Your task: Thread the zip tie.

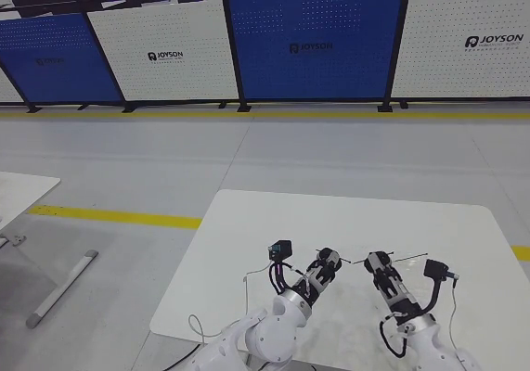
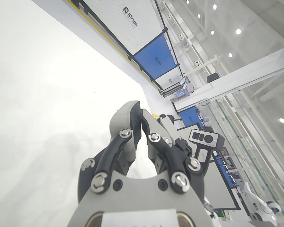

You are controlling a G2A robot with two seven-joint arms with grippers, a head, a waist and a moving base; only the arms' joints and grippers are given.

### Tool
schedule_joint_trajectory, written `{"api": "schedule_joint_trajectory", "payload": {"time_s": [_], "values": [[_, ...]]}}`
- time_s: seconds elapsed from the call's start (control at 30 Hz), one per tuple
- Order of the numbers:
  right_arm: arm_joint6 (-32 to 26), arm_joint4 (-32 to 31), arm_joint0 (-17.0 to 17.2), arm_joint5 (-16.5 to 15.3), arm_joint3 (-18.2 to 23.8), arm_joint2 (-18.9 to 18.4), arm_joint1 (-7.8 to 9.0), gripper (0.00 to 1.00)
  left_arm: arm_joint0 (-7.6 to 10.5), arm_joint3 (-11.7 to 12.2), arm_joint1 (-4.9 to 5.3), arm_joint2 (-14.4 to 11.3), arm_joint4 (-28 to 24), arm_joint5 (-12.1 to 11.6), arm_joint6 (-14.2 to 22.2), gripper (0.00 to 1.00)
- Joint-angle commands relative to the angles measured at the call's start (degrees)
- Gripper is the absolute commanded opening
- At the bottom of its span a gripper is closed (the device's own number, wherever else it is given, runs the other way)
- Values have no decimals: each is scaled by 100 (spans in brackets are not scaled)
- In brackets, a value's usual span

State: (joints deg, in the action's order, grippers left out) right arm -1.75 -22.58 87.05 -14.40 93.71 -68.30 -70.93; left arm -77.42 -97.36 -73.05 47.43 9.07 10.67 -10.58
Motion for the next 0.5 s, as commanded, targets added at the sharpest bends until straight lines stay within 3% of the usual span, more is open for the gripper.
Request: {"api": "schedule_joint_trajectory", "payload": {"time_s": [0.0, 0.47], "values": [[-5, -10, -7, 8, -9, 16, -7, 0, 0, 0, 0, 0, -1, 0, 1, 0], [20, -49, -18, 39, -8, -14, -40, 0, 0, 0, 0, 0, -1, 0, 1, 0]]}}
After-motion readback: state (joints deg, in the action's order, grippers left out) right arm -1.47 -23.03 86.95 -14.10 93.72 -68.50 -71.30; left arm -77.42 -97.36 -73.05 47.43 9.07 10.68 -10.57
